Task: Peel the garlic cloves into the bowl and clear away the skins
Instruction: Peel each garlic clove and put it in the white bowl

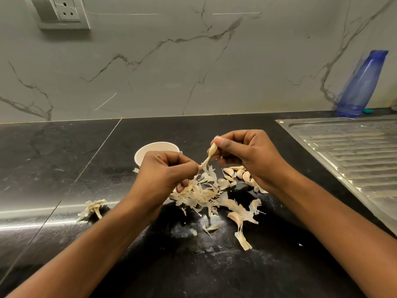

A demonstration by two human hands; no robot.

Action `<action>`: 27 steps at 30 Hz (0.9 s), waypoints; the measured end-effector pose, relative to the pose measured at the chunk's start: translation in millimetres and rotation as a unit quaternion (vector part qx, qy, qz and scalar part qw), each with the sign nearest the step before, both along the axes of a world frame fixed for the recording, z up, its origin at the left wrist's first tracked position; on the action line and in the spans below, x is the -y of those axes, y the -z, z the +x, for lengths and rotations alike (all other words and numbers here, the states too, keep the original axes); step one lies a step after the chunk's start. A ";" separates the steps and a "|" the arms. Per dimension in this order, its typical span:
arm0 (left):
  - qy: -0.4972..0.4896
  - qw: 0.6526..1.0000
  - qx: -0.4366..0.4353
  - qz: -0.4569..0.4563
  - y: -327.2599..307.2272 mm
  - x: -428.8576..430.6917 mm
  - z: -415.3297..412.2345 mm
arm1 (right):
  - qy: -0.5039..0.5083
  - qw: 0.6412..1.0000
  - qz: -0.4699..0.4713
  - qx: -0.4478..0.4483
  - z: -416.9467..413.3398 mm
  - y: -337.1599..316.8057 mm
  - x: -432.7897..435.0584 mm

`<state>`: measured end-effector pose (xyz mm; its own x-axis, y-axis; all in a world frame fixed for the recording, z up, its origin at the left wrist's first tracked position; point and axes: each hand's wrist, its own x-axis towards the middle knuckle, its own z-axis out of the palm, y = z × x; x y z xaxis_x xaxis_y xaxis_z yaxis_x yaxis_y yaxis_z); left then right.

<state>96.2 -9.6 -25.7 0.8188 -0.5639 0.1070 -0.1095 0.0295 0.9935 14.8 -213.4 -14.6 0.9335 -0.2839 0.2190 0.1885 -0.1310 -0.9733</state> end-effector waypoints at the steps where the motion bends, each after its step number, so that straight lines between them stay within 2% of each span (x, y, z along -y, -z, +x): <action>1: -0.003 1.000 0.000 0.001 0.1 -0.5 0.7 | 0.009 1.000 0.007 -0.004 0.0 -0.6 0.7; 9: -0.048 0.999 -0.019 -0.014 0.5 -3.0 5.4 | 0.012 0.997 0.066 -0.023 -0.3 -3.0 1.5; 14: -0.073 0.996 0.037 -0.043 1.8 -3.3 5.2 | -0.004 0.999 0.025 -0.043 -0.3 -1.8 1.4; 19: -0.035 0.992 0.121 -0.006 3.5 -1.1 -3.1 | -0.044 0.997 -0.029 -0.051 -0.2 1.5 -0.6; 23: -0.017 0.990 0.141 0.015 3.5 -0.7 -5.5 | -0.063 0.996 -0.047 -0.048 0.7 3.1 -1.7; 27: -0.016 0.991 0.131 0.015 2.9 -0.9 -5.2 | -0.081 0.995 -0.026 -0.048 0.8 3.7 0.4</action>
